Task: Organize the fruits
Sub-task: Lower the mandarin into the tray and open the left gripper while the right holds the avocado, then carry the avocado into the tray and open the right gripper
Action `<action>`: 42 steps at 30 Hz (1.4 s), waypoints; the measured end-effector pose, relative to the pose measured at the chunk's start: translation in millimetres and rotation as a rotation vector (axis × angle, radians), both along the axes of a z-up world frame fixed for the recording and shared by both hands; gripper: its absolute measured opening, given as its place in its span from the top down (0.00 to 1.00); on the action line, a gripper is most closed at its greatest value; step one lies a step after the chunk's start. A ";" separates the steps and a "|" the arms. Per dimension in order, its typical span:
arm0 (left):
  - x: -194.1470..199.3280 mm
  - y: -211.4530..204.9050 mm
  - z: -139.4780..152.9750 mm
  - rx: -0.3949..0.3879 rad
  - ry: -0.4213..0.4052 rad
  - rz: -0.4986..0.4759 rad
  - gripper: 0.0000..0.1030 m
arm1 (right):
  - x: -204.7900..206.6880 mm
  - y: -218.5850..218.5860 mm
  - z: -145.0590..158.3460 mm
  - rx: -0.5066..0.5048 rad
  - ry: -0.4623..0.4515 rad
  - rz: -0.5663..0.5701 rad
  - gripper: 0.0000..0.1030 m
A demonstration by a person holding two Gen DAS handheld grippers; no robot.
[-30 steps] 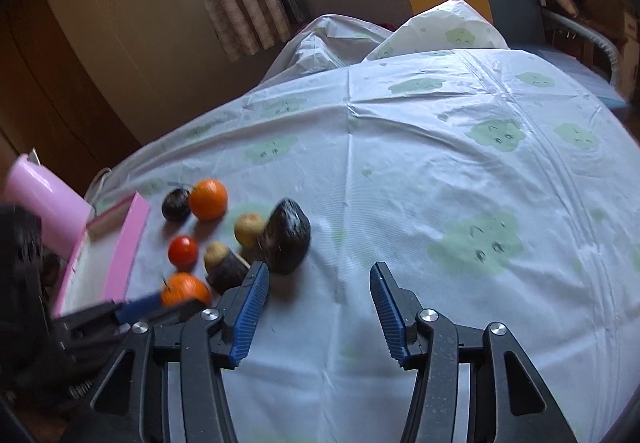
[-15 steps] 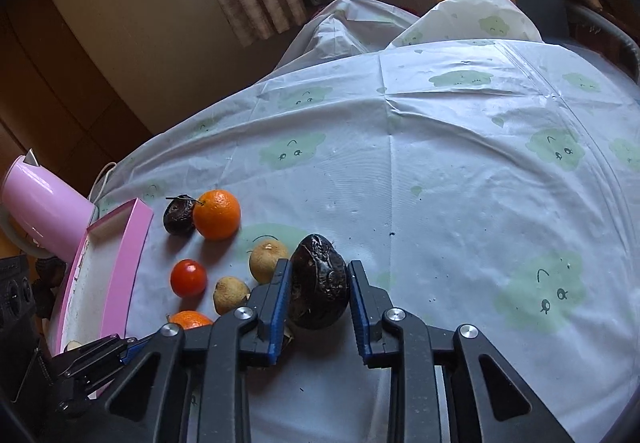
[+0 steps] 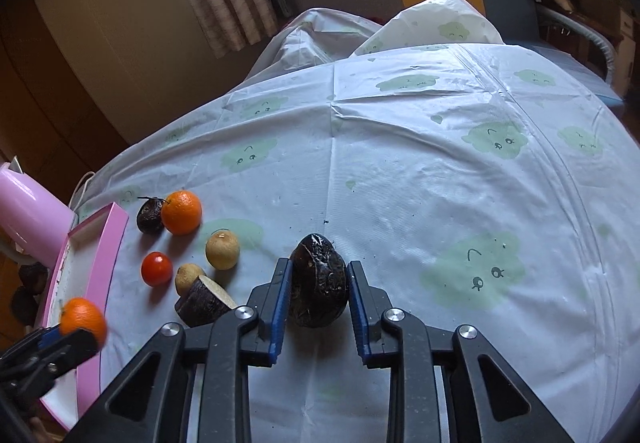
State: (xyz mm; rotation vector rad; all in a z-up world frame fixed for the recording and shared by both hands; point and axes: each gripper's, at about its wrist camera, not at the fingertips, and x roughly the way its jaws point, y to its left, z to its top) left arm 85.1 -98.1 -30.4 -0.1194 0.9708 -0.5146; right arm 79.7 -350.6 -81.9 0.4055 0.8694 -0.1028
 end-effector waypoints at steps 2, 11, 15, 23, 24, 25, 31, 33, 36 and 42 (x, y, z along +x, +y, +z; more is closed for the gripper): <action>-1.2 19.4 6.2 -0.005 -0.012 0.043 0.62 | -0.7 -4.0 -3.6 0.003 -0.001 -0.029 0.63; 13.8 110.9 -3.3 0.040 -0.003 0.266 0.62 | -5.0 2.4 -4.4 -0.029 -0.055 -0.026 0.66; 23.5 128.5 -17.7 0.066 0.024 0.307 0.62 | -1.7 16.8 1.4 -0.126 -0.044 0.008 0.72; 23.5 134.3 -35.8 0.072 0.076 0.335 0.61 | -8.2 19.2 5.1 -0.161 -0.036 0.007 0.73; 20.5 133.5 -35.2 0.077 0.068 0.337 0.60 | -9.0 19.6 5.6 -0.166 -0.033 0.006 0.73; 17.9 132.5 -34.3 0.078 0.059 0.332 0.60 | -10.3 18.9 6.2 -0.166 -0.030 0.002 0.73; 3.5 130.2 -21.1 0.136 -0.004 0.370 0.59 | -22.6 14.2 11.9 -0.174 -0.018 -0.039 0.73; -2.8 132.4 -15.4 0.145 -0.023 0.393 0.59 | -29.0 14.1 18.2 -0.168 -0.034 -0.046 0.73; -11.7 138.7 -7.6 0.151 -0.051 0.435 0.59 | -37.7 17.3 30.6 -0.157 -0.064 -0.035 0.73; -23.5 148.0 -0.6 0.139 -0.068 0.456 0.59 | -43.3 49.0 51.1 -0.122 -0.110 0.079 0.73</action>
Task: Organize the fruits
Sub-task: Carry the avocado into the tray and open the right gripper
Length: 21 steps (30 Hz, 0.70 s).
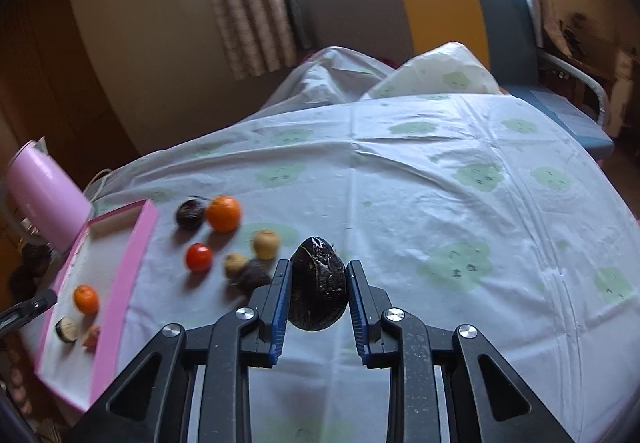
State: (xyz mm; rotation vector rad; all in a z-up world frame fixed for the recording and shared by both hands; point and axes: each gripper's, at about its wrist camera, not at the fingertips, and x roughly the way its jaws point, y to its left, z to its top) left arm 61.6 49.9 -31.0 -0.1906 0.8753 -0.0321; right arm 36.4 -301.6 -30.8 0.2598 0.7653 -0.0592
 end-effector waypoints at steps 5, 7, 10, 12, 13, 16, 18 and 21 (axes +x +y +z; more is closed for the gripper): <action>-9.2 3.9 3.8 -0.008 -0.004 -0.006 0.59 | 4.5 46.8 7.4 0.016 -0.005 0.138 0.73; -12.4 5.1 4.8 -0.005 -0.009 -0.003 0.59 | 6.9 67.1 8.2 0.035 -0.002 0.199 0.73; -14.6 6.2 4.0 -0.001 -0.009 -0.003 0.59 | 12.4 98.4 8.7 0.068 0.010 0.289 0.73; -15.7 8.6 2.5 -0.008 -0.005 0.000 0.59 | 16.1 118.4 8.7 0.078 0.018 0.342 0.73; -16.1 9.4 1.7 -0.008 -0.003 0.002 0.59 | 18.3 127.7 8.8 0.079 0.021 0.367 0.73; -17.6 15.0 0.4 -0.018 -0.003 0.016 0.59 | 24.5 152.6 8.2 0.082 0.033 0.425 0.73; -18.5 18.9 0.5 -0.017 -0.008 0.026 0.59 | 29.2 168.4 8.6 0.069 0.039 0.463 0.73; -20.0 25.6 -0.4 -0.025 -0.009 0.038 0.59 | 35.7 190.4 8.6 0.028 0.043 0.513 0.73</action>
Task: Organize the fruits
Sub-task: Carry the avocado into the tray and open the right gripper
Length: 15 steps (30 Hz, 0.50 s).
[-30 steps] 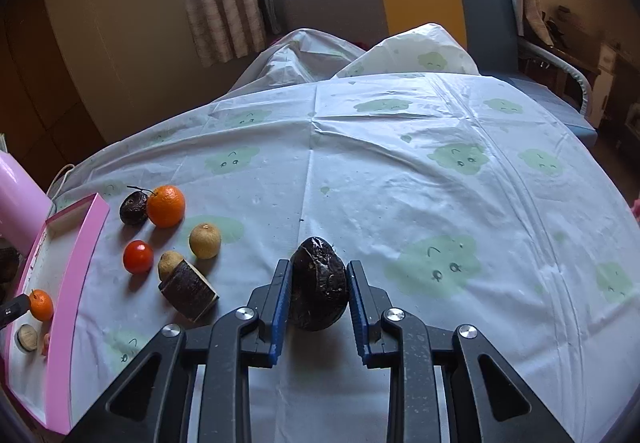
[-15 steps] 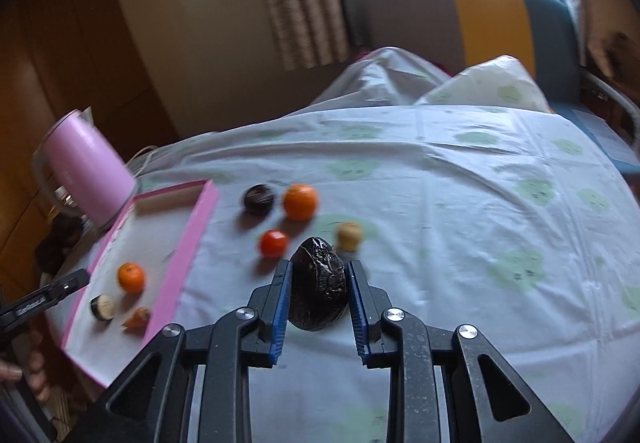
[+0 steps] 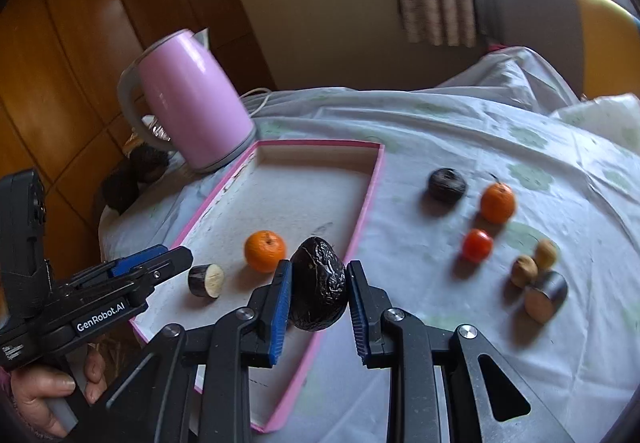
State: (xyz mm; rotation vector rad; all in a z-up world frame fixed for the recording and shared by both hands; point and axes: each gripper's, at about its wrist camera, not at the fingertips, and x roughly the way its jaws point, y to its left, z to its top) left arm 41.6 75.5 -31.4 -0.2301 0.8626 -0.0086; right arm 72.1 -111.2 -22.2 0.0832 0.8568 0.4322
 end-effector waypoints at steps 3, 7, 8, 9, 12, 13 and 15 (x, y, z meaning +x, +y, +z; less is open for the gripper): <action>-1.2 5.7 -2.8 -0.013 0.008 0.010 0.59 | 7.9 16.6 -5.6 -0.020 0.011 0.032 0.73; -2.5 7.9 -6.0 -0.020 0.015 0.009 0.59 | 20.5 30.2 -16.5 -0.041 0.041 0.045 0.73; -2.6 8.3 -6.4 -0.022 0.014 0.009 0.59 | 22.6 33.0 -18.9 -0.052 0.041 0.044 0.73; -2.3 8.5 -6.9 -0.023 0.015 0.008 0.59 | 23.8 35.2 -21.2 -0.068 0.041 0.039 0.73; -1.3 8.8 -8.8 -0.029 0.021 0.004 0.59 | 27.2 38.9 -30.5 -0.091 0.056 0.031 0.73; -1.4 8.6 -9.3 -0.029 0.022 0.002 0.59 | 27.5 38.2 -32.3 -0.092 0.056 0.027 0.73; -1.8 7.8 -9.6 -0.030 0.022 0.000 0.59 | 27.4 37.1 -33.5 -0.094 0.052 0.016 0.70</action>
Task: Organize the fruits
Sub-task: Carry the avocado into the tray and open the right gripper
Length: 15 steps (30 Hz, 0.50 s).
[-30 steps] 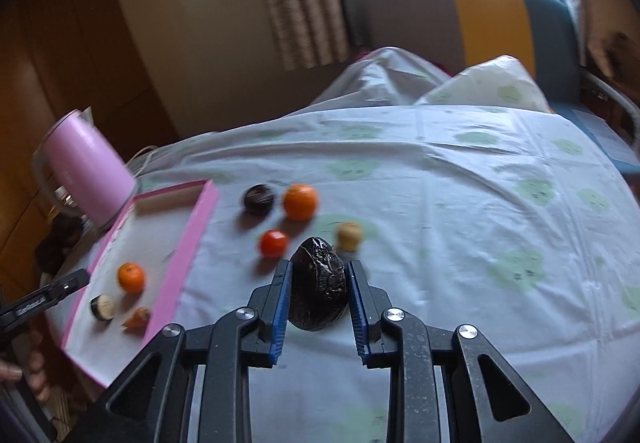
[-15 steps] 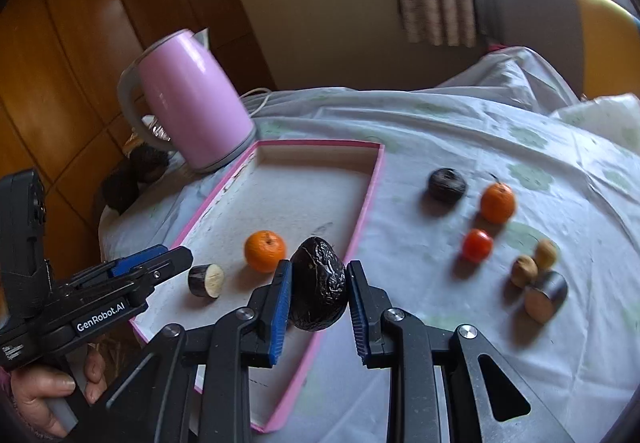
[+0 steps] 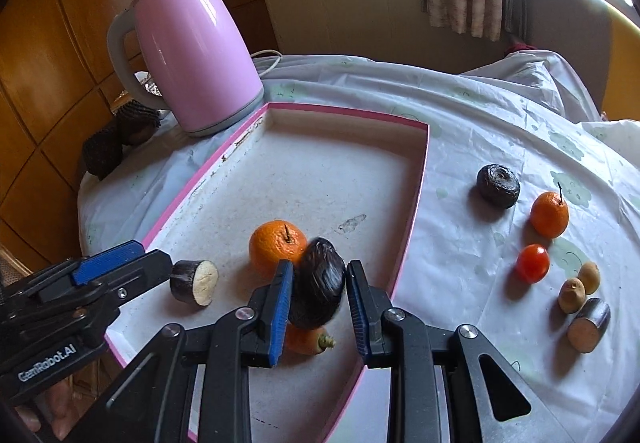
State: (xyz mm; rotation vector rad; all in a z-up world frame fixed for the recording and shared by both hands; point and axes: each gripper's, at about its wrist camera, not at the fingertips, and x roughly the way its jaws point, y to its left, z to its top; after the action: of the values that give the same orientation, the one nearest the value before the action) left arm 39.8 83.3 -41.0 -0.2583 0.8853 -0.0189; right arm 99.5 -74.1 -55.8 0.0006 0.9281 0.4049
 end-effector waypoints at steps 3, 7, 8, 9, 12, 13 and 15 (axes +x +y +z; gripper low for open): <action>-0.3 -0.8 0.8 0.003 -0.003 -0.001 0.59 | -1.1 -3.1 -0.3 0.003 -0.001 -0.010 0.69; -0.6 -3.9 1.5 0.007 -0.002 -0.008 0.59 | -6.1 -11.8 2.4 0.023 -0.002 -0.040 0.65; -1.2 -5.0 2.0 0.008 -0.003 -0.012 0.59 | -8.1 -14.4 4.4 0.034 -0.007 -0.048 0.63; -1.7 -6.2 2.6 0.010 -0.005 -0.015 0.59 | -10.0 -16.7 6.7 0.043 -0.012 -0.056 0.63; -3.8 -9.9 4.7 0.016 -0.011 -0.028 0.59 | -15.6 -22.5 12.8 0.066 -0.024 -0.072 0.59; -4.7 -11.2 5.6 0.019 -0.015 -0.032 0.59 | -17.5 -24.3 14.4 0.071 -0.026 -0.078 0.58; -5.8 -14.2 7.4 0.026 -0.020 -0.042 0.59 | -21.2 -27.4 17.3 0.078 -0.034 -0.089 0.56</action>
State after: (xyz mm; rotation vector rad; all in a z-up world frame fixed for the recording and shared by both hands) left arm 34.0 69.1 -33.6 -0.2148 0.8704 -0.0483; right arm 78.3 -101.5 -38.5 0.1053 0.8755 0.3576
